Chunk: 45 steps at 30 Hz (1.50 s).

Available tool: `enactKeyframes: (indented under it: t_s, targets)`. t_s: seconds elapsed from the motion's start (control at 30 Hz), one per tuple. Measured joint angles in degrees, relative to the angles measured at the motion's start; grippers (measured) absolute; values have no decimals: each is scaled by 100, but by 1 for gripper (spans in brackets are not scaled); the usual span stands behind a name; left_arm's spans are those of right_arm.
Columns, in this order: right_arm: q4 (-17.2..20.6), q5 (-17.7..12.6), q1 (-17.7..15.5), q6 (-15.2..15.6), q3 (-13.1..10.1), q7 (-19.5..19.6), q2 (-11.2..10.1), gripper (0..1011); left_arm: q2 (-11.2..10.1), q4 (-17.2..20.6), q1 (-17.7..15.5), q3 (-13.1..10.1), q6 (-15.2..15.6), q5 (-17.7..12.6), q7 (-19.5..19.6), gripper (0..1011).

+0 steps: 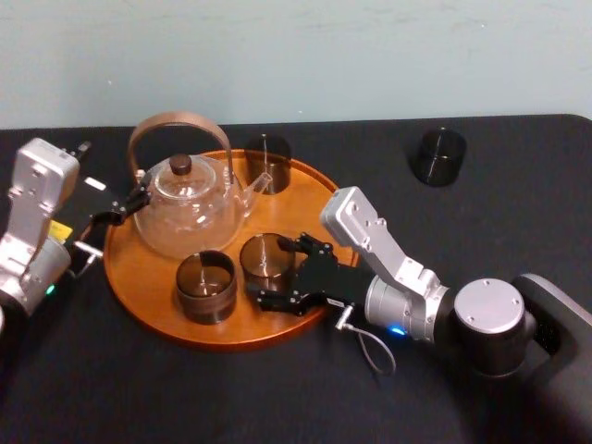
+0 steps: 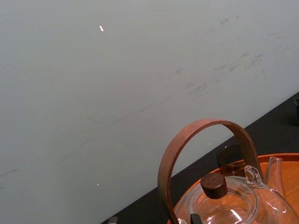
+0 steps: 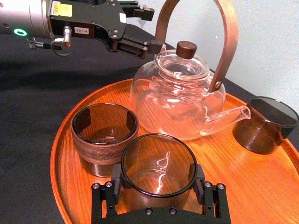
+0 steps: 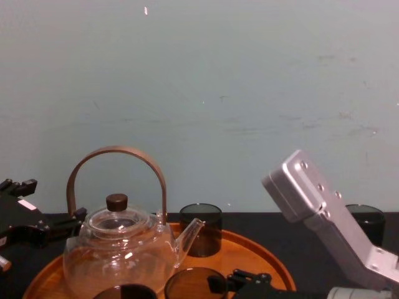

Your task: Pick up the glass from the table and place it on the tray.

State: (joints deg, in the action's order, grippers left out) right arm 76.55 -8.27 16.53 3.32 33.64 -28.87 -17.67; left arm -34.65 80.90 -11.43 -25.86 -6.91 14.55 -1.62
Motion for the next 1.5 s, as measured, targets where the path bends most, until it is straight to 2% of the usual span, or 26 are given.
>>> enactKeyframes:
  t_s: [0.8,0.83,0.9,1.1,1.5]
  targets:
    - [-63,32,-10,26,22,9,40,913,0,0,0,0,0,0,0,1010]
    - [-58,33,-10,40,22,9,31,1002,0,0,0,0,0,0,0,1010]
    - [-57,33,-10,40,22,9,31,1002,0,0,0,0,0,0,0,1010]
    - [174,-77,-180,185,-77,-58,-194,1002,0,0,0,0,0,0,0,1009]
    - [279,-113,-242,181,-94,-73,-277,1002,0,0,0,0,0,0,0,1010]
